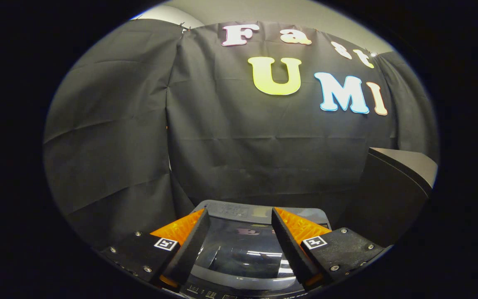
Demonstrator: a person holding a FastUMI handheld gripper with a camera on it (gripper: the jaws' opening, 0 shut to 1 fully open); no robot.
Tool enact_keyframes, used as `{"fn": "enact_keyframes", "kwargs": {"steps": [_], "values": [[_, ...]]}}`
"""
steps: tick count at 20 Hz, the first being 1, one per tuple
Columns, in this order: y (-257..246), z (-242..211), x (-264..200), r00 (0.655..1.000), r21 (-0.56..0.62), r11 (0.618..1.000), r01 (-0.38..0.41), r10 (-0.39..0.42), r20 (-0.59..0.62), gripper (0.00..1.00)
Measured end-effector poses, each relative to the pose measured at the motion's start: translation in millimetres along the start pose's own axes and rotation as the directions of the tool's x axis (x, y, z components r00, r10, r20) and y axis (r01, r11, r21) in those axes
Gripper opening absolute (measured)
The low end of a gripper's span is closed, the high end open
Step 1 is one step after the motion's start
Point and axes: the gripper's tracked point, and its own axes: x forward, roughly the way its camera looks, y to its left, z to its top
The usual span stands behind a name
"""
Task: Put the clothes into the washing machine and then close the washing machine lid.
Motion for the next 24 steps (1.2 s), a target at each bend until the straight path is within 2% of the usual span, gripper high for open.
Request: {"fn": "enact_keyframes", "kwargs": {"steps": [7, 14, 18, 24], "values": [[-13.8, 40.7, -40.1, 0.997, 0.001, 1.0, 0.006, -0.006, 0.072, 0.94], [-62.9, 97.2, -123.8, 0.981, -0.06, 0.997, 0.044, -0.032, 0.191, 0.94], [-90.9, 107.6, -174.8, 0.973, -0.051, 0.998, 0.045, -0.032, 0.229, 0.95], [-143.1, 107.7, -252.6, 0.965, -0.011, 0.996, 0.089, -0.083, 0.25, 0.95]]}}
